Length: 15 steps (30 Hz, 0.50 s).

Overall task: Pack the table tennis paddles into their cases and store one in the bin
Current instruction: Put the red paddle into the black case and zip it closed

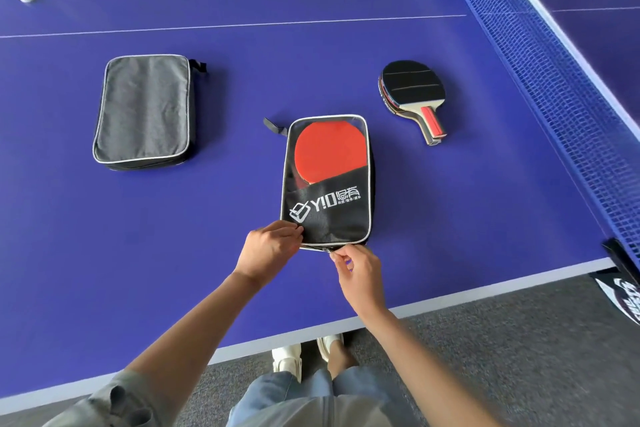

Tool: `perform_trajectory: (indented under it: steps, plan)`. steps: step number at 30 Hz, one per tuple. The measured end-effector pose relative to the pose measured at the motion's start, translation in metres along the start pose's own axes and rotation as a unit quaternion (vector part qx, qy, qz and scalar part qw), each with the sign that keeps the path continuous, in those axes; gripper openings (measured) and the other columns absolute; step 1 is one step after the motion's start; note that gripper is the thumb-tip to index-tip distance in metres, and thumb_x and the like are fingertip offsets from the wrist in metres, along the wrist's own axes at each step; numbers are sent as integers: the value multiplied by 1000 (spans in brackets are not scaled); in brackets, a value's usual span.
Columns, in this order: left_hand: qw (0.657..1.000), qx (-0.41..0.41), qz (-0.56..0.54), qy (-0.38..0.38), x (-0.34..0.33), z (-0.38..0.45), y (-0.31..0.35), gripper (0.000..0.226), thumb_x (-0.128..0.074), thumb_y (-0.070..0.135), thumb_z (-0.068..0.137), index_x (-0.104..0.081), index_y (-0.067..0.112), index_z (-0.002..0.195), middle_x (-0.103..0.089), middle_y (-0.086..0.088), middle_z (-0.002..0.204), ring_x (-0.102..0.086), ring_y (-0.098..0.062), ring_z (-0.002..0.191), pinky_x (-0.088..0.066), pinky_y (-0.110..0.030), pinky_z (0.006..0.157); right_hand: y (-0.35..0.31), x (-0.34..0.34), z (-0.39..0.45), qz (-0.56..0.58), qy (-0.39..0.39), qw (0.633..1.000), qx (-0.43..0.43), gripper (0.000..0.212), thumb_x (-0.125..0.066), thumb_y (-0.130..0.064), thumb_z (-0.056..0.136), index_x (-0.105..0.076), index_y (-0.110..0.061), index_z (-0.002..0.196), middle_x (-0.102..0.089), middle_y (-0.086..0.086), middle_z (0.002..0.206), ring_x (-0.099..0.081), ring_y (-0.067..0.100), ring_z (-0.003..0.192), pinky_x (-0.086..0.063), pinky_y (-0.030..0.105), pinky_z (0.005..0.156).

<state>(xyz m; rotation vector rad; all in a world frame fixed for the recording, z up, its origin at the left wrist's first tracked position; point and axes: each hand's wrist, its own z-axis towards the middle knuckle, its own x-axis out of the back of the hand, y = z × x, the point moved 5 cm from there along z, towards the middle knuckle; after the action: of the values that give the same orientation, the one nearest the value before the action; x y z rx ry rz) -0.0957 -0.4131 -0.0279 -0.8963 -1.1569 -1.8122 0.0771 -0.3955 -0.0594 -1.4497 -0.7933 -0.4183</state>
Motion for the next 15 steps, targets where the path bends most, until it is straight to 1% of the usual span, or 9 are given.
perform_trajectory:
  steps: [3,5,6,8,9,10,11,13,15]
  plan:
    - [1000,2,-1,-11,-6,0,4,18,-85,2,61,-72,14,60,-74,2,83,-71,-14,74,-49,-25,38,8,5,-4,-17,78,996,-38,5,-73,-18,81,-73,-13,80,-54,6,97,-47,21,92,-51,33,73]
    - [1000,13,-12,-14,-10,0,6,18,-83,4,64,-69,15,60,-73,2,90,-69,-17,75,-52,-27,44,14,8,-4,0,94,995,-33,3,-75,-16,80,-74,-14,79,-51,9,119,-44,23,106,-49,35,86]
    - [999,21,-24,-18,-12,0,5,16,-83,7,66,-70,15,63,-72,2,96,-69,-19,80,-55,-29,52,15,9,-3,13,85,996,-14,2,-74,-14,80,-74,-13,79,-47,11,133,-43,23,117,-45,33,94]
    - [997,33,-55,-42,-19,3,0,12,-80,18,72,-73,19,82,-65,1,119,-64,-22,103,-55,-35,81,18,12,1,30,52,998,11,4,-72,-13,82,-72,-10,79,-37,12,147,-39,22,133,-39,26,103]
    - [995,42,-64,-67,-24,6,-3,23,-76,25,77,-72,21,99,-57,-1,133,-55,-22,121,-47,-40,99,20,13,3,32,36,999,12,6,-71,-13,83,-71,-9,80,-38,13,147,-42,22,132,-40,21,100]
    - [992,50,-69,-96,-29,10,-5,36,-69,31,83,-65,24,118,-45,0,145,-40,-21,135,-32,-42,112,22,14,4,30,23,999,11,7,-70,-15,84,-70,-8,81,-42,12,143,-48,23,128,-42,18,94]
    - [989,61,-68,-118,-34,15,-6,45,-61,36,88,-54,28,132,-33,2,152,-23,-20,144,-16,-45,117,22,14,4,24,13,1000,14,9,-68,-16,86,-69,-8,82,-45,12,139,-52,23,123,-42,15,89]
    - [984,76,-53,-155,-44,30,-5,50,-46,43,95,-34,38,143,-17,6,158,-1,-19,148,0,-53,117,21,11,5,12,-7,1000,24,11,-64,-17,89,-67,-7,87,-47,12,135,-55,21,117,-43,14,85]
    - [981,61,-23,-183,-55,44,1,51,-39,47,96,-26,42,145,-11,8,159,4,-21,148,2,-59,115,19,8,5,0,-21,999,38,12,-60,-17,91,-65,-7,90,-50,12,131,-58,20,109,-47,17,81]
